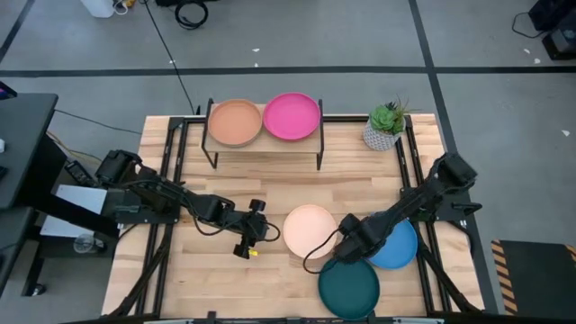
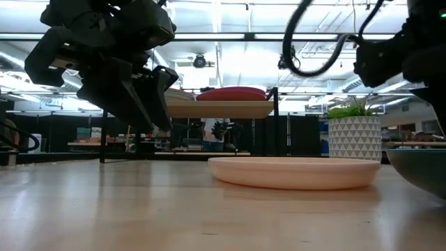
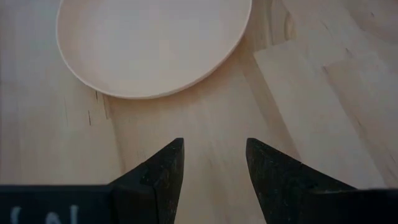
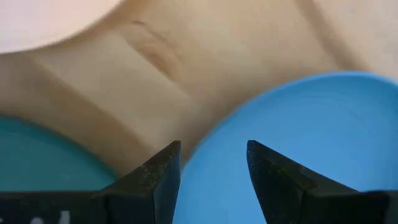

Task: Place and stack plates onto a shelf
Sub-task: Stack the blue plate on top of the pink plate on the shelf

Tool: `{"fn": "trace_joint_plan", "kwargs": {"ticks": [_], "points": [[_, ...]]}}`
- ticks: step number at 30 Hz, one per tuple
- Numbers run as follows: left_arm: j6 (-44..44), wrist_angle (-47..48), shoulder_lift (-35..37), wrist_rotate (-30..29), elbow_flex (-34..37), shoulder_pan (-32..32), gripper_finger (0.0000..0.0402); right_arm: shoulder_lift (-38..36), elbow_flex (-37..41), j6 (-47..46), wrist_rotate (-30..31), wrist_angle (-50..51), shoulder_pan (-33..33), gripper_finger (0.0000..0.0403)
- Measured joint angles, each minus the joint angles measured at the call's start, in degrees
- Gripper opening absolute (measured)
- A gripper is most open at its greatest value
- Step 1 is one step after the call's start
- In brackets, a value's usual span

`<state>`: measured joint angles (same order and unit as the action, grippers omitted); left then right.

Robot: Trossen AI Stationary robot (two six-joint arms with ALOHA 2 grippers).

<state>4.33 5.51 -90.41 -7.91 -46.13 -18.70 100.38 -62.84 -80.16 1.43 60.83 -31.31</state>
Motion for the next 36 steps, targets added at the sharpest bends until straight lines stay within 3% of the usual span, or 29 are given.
{"fn": "trace_joint_plan", "kwargs": {"ticks": [5,13,28,36], "points": [[0.0,0.3,0.0,0.0,0.0,0.2,0.0180,4.8,-5.0,2.1,2.0,4.0,-0.1,0.0189],[-1.9,0.5,0.0,0.1,0.0,0.5,0.0180,8.9,-5.3,4.1,0.4,4.5,-0.1,0.0184],[-6.7,3.3,0.0,0.0,0.0,0.7,0.0180,9.2,-5.3,6.3,-2.4,2.9,-0.1,0.0063],[-8.2,2.3,0.0,0.0,0.0,0.9,0.0180,9.1,-5.3,10.4,2.0,3.5,1.2,0.0033]]}}
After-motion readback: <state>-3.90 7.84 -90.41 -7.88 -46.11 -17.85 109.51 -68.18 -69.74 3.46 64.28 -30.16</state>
